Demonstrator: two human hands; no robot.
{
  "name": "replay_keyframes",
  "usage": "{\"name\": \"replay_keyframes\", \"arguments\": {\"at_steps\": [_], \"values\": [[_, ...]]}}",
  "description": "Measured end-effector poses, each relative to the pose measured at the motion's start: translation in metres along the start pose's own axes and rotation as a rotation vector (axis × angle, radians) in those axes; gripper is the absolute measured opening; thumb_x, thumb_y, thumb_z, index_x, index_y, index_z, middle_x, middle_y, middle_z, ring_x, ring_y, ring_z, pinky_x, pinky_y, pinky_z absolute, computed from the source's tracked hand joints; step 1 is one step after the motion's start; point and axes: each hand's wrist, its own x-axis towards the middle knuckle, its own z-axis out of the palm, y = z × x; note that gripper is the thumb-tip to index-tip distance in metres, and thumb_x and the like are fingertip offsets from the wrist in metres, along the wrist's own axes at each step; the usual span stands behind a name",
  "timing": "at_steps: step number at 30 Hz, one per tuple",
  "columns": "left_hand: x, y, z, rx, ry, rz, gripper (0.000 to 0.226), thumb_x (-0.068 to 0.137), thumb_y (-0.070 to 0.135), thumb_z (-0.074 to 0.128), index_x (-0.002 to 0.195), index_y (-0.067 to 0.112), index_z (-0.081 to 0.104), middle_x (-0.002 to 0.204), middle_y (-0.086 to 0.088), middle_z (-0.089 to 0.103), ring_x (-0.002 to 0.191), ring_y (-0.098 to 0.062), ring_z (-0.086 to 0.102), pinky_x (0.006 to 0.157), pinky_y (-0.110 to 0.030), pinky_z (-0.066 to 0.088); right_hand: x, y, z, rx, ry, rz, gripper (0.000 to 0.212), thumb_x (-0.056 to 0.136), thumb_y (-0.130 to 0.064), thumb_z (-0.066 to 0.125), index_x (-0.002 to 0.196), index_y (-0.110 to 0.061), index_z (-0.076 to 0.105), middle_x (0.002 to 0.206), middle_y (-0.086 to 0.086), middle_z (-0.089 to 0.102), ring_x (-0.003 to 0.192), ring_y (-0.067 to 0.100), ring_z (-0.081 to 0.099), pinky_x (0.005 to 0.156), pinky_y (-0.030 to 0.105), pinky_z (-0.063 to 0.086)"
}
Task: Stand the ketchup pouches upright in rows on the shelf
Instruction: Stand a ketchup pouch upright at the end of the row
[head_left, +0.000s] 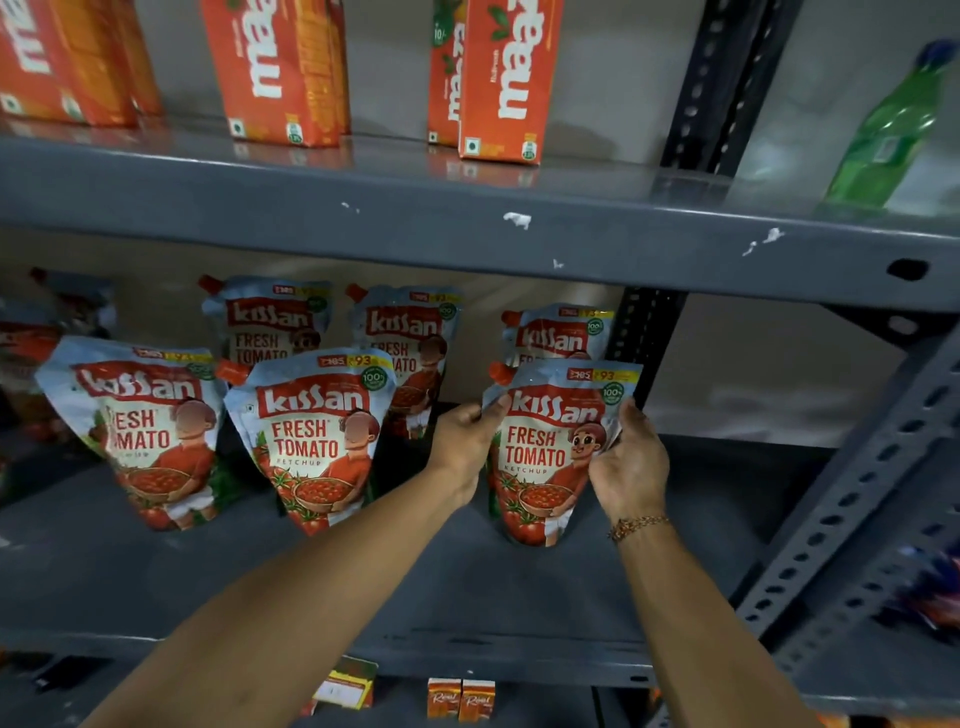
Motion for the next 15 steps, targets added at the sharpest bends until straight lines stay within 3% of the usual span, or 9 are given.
{"name": "replay_keyframes", "arguments": {"at_steps": [2,4,6,9,12,13,15], "values": [[-0.001,0.000,0.005,-0.007,-0.018,-0.013,0.014,0.088,0.017,0.061,0.076,0.012,0.067,0.087,-0.006,0.071,0.083,-0.018,0.067,0.078,-0.030,0.055,0.000,-0.003,-0.002,-0.017,0.032,-0.021,0.040,0.066,-0.026,0.074,0.100,-0.009,0.064,0.108,0.010,0.066,0.121,0.035,0.053,0.108,0.054,0.036],[-0.003,0.000,0.010,-0.012,-0.033,-0.023,0.014,0.089,0.017,0.061,0.077,0.014,0.067,0.085,-0.003,0.071,0.079,-0.014,0.067,0.072,-0.025,0.054,0.000,-0.006,-0.006,-0.021,0.034,-0.041,0.028,0.077,-0.024,0.068,0.100,-0.009,0.064,0.106,0.010,0.067,0.119,0.036,0.054,0.107,0.055,0.037],[-0.003,-0.001,0.014,-0.013,-0.046,-0.038,0.012,0.089,0.017,0.061,0.080,0.013,0.068,0.087,-0.003,0.071,0.081,-0.015,0.067,0.077,-0.028,0.055,0.001,-0.008,-0.010,-0.015,0.053,-0.052,0.017,0.080,-0.020,0.065,0.094,-0.010,0.065,0.102,0.009,0.068,0.114,0.034,0.057,0.107,0.055,0.038],[-0.004,-0.002,0.018,-0.012,-0.060,-0.046,0.011,0.089,0.017,0.061,0.083,0.012,0.069,0.088,-0.004,0.071,0.085,-0.018,0.067,0.086,-0.034,0.054,0.001,-0.010,-0.013,-0.022,0.087,-0.061,0.041,0.065,-0.028,0.073,0.099,-0.008,0.063,0.116,0.015,0.061,0.124,0.038,0.051,0.107,0.055,0.037],[-0.005,-0.001,0.017,0.004,-0.050,-0.052,0.011,0.088,0.019,0.062,0.083,0.013,0.069,0.090,-0.006,0.071,0.092,-0.023,0.067,0.092,-0.037,0.052,-0.005,-0.010,-0.009,-0.067,0.126,-0.077,0.064,0.054,-0.035,0.082,0.107,-0.006,0.061,0.125,0.020,0.057,0.121,0.038,0.052,0.103,0.054,0.042],[-0.004,0.000,0.017,0.004,-0.049,-0.053,0.011,0.088,0.020,0.062,0.082,0.014,0.068,0.091,-0.005,0.071,0.094,-0.024,0.067,0.093,-0.037,0.052,-0.006,-0.011,-0.008,-0.091,0.144,-0.092,0.063,0.054,-0.036,0.083,0.105,-0.006,0.062,0.121,0.019,0.060,0.117,0.036,0.056,0.099,0.051,0.046],[-0.006,0.001,0.014,0.025,-0.052,-0.061,0.011,0.087,0.022,0.063,0.081,0.015,0.068,0.092,-0.004,0.071,0.096,-0.023,0.067,0.091,-0.036,0.052,-0.010,-0.011,-0.004,-0.145,0.195,-0.151,0.035,0.070,-0.028,0.075,0.097,-0.008,0.063,0.099,0.008,0.072,0.098,0.024,0.068,0.084,0.041,0.054]]}}
